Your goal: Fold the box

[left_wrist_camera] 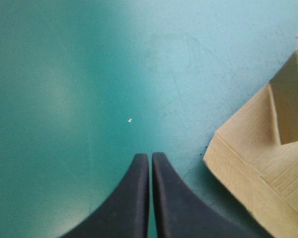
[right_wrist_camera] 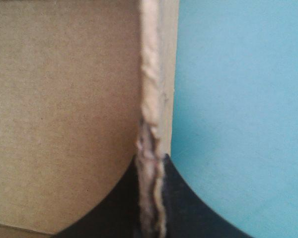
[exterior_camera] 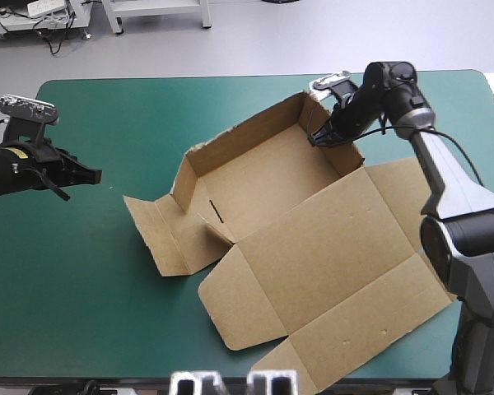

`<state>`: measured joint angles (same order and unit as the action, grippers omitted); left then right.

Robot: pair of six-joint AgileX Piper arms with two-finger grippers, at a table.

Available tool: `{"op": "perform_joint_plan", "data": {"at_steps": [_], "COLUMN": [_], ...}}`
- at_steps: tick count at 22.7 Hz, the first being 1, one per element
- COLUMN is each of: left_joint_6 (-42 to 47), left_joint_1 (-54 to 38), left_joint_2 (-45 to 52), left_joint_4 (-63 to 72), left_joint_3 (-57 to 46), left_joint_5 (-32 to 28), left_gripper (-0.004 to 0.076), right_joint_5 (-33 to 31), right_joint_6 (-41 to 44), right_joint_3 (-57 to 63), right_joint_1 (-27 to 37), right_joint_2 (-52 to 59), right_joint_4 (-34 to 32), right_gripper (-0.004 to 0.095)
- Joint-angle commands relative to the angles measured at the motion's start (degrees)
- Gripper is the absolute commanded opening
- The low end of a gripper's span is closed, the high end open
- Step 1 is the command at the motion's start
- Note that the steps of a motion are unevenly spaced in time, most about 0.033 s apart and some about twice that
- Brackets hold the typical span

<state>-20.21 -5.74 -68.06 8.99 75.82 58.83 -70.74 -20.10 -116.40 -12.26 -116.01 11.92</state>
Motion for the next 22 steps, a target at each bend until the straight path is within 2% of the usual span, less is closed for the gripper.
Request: {"op": "perform_joint_plan", "data": {"at_steps": [1,4,6,14,17,22], "left_joint_6": [0.43,3.61,3.61,6.70,9.13,8.94], "left_joint_1": [0.06,0.06,-0.04,-0.03,-0.03,-0.03], "left_joint_2": [1.17,1.17,1.17,1.17,0.96,-1.57], "left_joint_4": [1.38,1.38,1.14,-2.14,-1.63,-1.07], "left_joint_3": [1.48,1.48,1.48,1.16,-2.86,-11.06], "left_joint_5": [-5.09,-7.87,-7.98,-10.70,-16.34,-20.53], "left_gripper": [0.0009,0.0008,0.0008,0.0008,0.0031,0.0094], "right_joint_5": [-1.26,-1.26,-1.26,-1.26,-1.26,-1.26], "right_joint_6": [0.04,-4.99,-7.09,-8.74,-11.05,-12.59], "right_joint_3": [-1.73,-1.73,-1.63,2.73,6.31,4.82], "right_joint_1": [3.03,8.16,11.78,19.43,20.01,20.01], "right_joint_2": [10.44,19.39,24.23,35.32,38.84,39.86], "right_joint_4": [2.49,11.66,15.46,16.33,20.42,27.93], "right_gripper": [-0.0024,-0.0024,-0.0024,-0.0024,-0.0024,-0.0024]}}
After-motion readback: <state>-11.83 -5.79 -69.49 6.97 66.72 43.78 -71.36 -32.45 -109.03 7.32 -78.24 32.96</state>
